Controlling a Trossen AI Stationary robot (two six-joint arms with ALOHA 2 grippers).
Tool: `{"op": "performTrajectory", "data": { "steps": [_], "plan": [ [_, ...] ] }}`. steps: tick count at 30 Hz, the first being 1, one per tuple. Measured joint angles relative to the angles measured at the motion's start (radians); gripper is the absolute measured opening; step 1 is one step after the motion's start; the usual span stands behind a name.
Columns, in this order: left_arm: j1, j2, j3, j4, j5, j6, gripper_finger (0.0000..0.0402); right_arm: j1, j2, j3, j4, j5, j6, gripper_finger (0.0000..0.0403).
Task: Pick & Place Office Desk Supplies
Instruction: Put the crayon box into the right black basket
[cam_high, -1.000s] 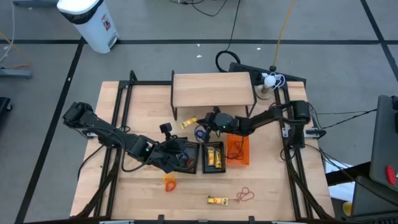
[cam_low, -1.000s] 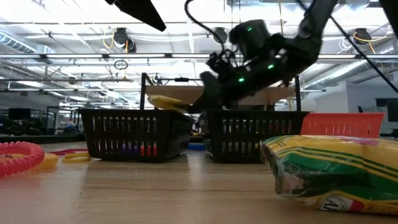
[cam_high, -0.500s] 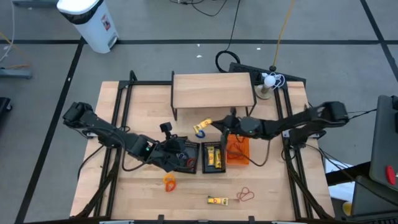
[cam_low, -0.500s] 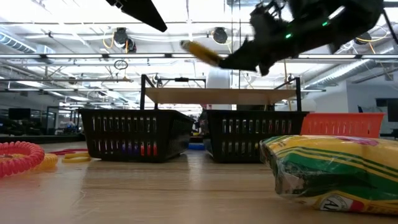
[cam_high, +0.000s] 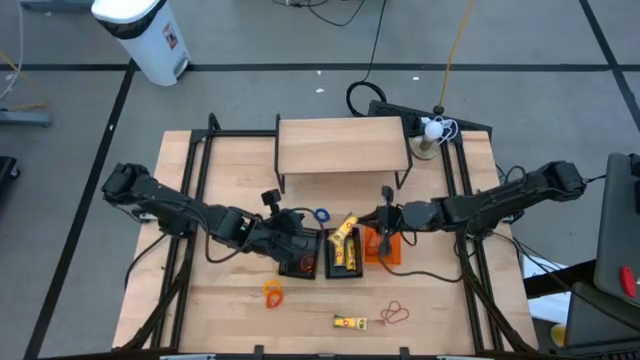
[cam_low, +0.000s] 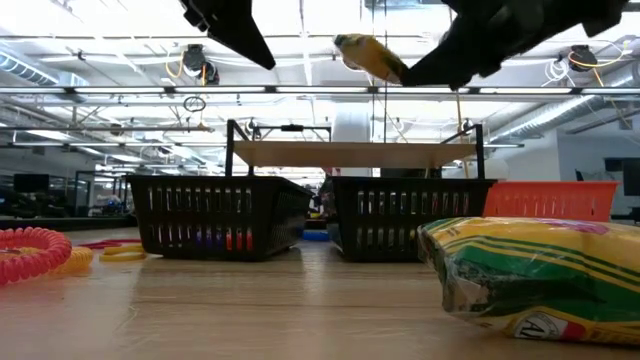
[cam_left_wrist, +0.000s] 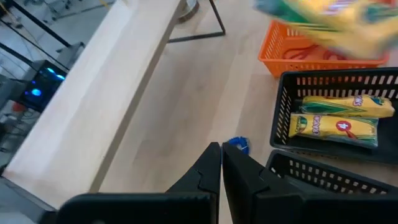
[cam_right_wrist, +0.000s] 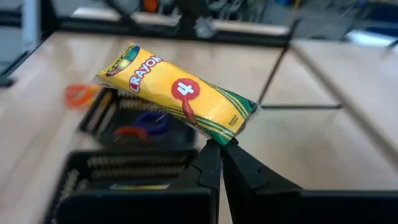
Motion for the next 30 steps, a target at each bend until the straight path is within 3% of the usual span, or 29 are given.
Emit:
{"op": "performTrajectory", "data": {
  "steps": [10,17,24,30],
  "plan": [
    [0.061,0.000,0.000,0.067,0.089,-0.016,0.0019,0.074,0.128,0.147,-0.310,-0.038,0.156,0.0000],
    [0.099,0.000,0.005,0.154,0.092,0.044,0.0019,0.076,0.236,0.173,-0.307,-0.139,0.180,0.0000],
    [0.122,0.000,0.006,0.184,0.092,0.098,0.0019,0.068,0.267,0.173,-0.314,-0.161,0.192,0.0001],
    [0.131,0.000,0.006,0.217,0.092,0.101,0.0019,0.070,0.265,0.173,-0.293,-0.162,0.193,0.0050]
  ]
}}
